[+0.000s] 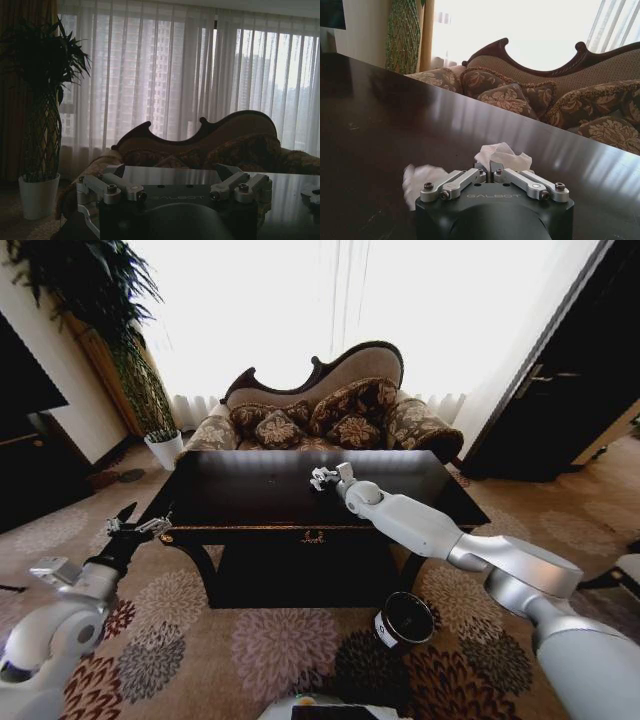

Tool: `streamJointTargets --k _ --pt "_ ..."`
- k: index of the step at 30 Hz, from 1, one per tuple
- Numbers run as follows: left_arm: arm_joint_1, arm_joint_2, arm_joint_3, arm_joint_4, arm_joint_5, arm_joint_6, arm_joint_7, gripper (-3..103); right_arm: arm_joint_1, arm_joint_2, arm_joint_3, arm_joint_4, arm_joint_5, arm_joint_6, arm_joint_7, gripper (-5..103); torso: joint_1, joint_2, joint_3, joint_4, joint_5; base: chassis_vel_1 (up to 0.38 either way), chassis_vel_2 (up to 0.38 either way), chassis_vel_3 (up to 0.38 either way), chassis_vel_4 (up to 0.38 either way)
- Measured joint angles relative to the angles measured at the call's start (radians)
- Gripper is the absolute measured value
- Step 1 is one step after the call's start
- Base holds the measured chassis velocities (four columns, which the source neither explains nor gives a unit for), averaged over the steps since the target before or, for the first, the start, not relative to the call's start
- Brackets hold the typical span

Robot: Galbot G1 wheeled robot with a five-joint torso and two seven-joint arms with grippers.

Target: Move to the front of the table and place the trash on the table into the trash bin.

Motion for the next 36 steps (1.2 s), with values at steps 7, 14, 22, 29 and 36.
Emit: streamJointTargets --k 7,14,22,29,36 --pt "0.000 0.000 0.000 0.000 0.000 0.000 0.000 100 -0.007 -0.023 0.008 0.046 0.014 -0.002 0.017 0 0.000 0.000 0.000 0.0000 0.0001 0.000 0.000 0.000 0.000" --pt "0.000 0.000 0.000 0.000 0.000 0.000 0.000 100 0.003 -0.046 0.024 0.090 0.035 -0.004 0.034 0 0.000 0.000 0.000 0.0001 0.0000 0.000 0.000 0.000 0.000" --pt "0.000 0.000 0.000 0.000 0.000 0.000 0.000 100 -0.048 -0.120 0.098 0.197 0.043 -0.007 0.053 0 0.000 0.000 0.000 0.0003 0.0001 0.000 0.000 0.000 0.000" --pt "0.000 0.000 0.000 0.000 0.000 0.000 0.000 100 -0.178 -0.237 0.258 0.326 0.019 0.007 0.048 0 0.000 0.000 0.000 -0.0001 0.0004 0.000 0.000 0.000 0.000" --pt "0.000 0.000 0.000 0.000 0.000 0.000 0.001 100 -0.521 -0.399 0.603 0.531 0.014 0.016 0.028 0 0.000 0.000 0.000 -0.0004 0.0006 0.000 0.000 0.000 0.000"
